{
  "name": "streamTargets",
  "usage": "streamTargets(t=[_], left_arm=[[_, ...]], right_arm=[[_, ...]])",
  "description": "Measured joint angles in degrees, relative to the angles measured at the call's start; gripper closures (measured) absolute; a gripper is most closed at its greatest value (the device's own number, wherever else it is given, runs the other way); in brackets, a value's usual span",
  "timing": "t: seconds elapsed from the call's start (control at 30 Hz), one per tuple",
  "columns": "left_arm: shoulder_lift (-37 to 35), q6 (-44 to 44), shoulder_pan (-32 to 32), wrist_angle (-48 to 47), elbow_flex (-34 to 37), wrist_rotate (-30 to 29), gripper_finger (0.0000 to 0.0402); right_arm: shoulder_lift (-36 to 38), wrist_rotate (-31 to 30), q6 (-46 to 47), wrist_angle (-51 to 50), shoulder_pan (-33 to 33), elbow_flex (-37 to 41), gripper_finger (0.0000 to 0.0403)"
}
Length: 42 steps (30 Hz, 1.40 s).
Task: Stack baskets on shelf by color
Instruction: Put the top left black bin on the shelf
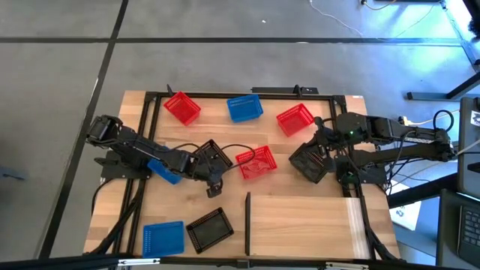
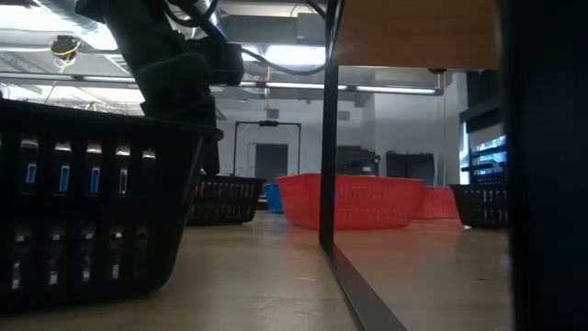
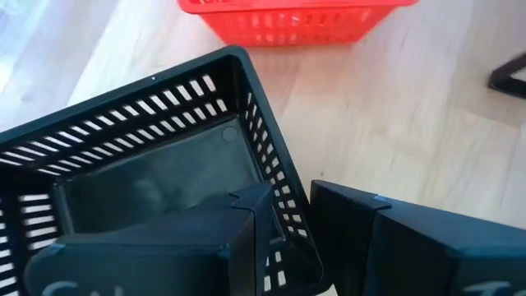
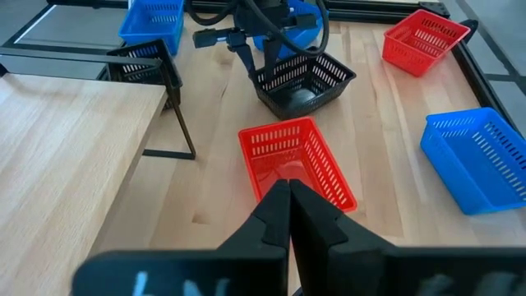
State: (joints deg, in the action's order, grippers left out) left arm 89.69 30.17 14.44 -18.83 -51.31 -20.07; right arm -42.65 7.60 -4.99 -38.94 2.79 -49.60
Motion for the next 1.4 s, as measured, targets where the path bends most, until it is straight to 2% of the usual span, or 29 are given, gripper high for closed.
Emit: streamTargets(t=[0.63,1.07,1.17,1.3,1.4], left_arm=[[0.05,2.39,-0.05,-2.58,0.00,-0.43,0.0324],[5.67,2.30,-0.07,-1.58,0.04,2.71,0.0325],[5.64,2.48,-0.37,-1.53,0.04,4.74,0.0341],[5.54,4.21,-1.63,-1.76,-0.03,8.32,0.0389],[5.34,5.02,-2.44,-3.17,-0.84,9.62,0.0395]], right_arm=[[0.00,0.00,-0.02,0.02,0.00,0.00,0.0397],[0.01,-0.01,0.02,0.04,-0.02,0.00,0.0397],[0.02,-0.01,0.00,0.04,-0.02,0.00,0.0397],[0.02,-0.02,0.17,0.04,-0.02,0.00,0.0397],[0.02,0.00,0.17,0.05,-0.02,0.00,0.0397]])
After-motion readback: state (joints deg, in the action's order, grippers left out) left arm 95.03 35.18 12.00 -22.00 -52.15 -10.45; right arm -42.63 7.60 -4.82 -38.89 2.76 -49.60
